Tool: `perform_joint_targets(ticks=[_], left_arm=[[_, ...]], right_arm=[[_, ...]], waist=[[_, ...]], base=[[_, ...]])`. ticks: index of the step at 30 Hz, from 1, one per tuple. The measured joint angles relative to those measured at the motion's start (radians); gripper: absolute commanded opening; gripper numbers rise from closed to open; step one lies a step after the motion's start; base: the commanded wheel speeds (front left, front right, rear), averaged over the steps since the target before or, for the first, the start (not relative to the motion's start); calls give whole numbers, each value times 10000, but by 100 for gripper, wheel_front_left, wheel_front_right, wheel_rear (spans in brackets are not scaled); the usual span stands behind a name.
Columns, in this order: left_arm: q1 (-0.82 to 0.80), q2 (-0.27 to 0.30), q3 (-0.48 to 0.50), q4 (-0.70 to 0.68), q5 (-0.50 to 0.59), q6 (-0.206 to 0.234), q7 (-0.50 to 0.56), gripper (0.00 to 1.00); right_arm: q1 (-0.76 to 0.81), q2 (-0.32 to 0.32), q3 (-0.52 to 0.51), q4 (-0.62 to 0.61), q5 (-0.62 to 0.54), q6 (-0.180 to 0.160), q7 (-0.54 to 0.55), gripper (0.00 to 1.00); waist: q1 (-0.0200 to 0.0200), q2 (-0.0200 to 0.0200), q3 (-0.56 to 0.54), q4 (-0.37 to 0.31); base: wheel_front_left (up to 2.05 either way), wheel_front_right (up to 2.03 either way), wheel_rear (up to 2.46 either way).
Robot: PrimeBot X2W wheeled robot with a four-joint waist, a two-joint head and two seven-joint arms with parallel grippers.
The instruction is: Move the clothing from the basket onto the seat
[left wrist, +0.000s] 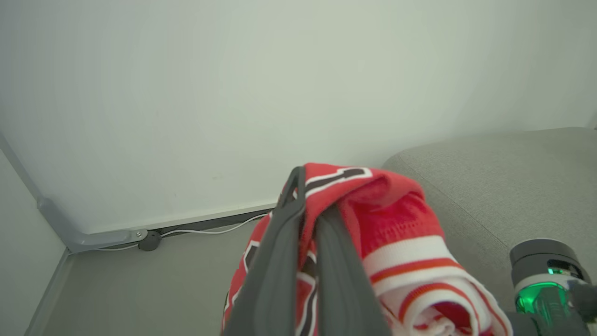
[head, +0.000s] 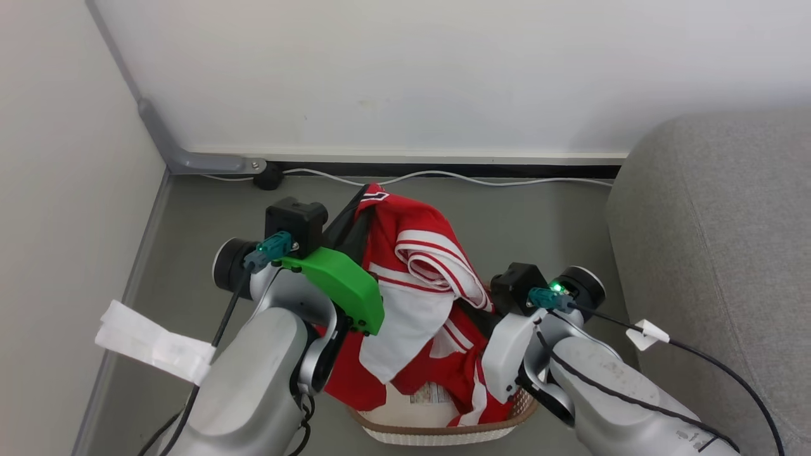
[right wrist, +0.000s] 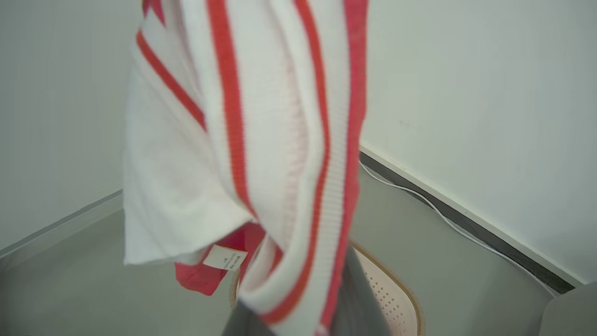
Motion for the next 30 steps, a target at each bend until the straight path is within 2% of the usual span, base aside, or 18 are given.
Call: perform_joint_targets(ticks=[3,5,6,8,9,10,21,30], left_arm=[[194,59,127,-2,-88,56,-8,0],[354,73,188,-6,-157,63,-27,38],[430,81,213,-6,-169,63,-46,38],[565,96,238,-8,-222,63,-82,45],[621,96,245,-17,-255,63,-113,93],[672,96,253,-31,-316,63,-132,100],[1052,209,134,-332,-474,-148,-761,100],[1607,309,-230,-336,-428,-451,-982,100]], right_arm=[[-11,2,-219,17,274,0,-77,0],[-39,0,-395,17,397,0,-153,0],[-59,0,-502,13,456,0,-161,0],[-155,-44,-688,0,499,0,-171,0],[-223,-73,-777,-31,535,2,-196,0],[-293,-109,-872,-63,545,0,-253,0],[-795,-989,-1772,-585,546,-50,-337,0],[-883,-1722,-2393,-1302,546,-376,-349,0]], waist=[[0,0,23,-188],[0,0,38,-330],[0,0,45,-403],[0,0,59,-560],[0,0,66,-640],[0,0,72,-724],[0,0,91,-1687],[0,0,25,-2533]], base=[[0,0,0],[0,0,0],[0,0,0],[0,0,0],[0,0,0],[0,0,0],[0,0,0],[0,0,0]])
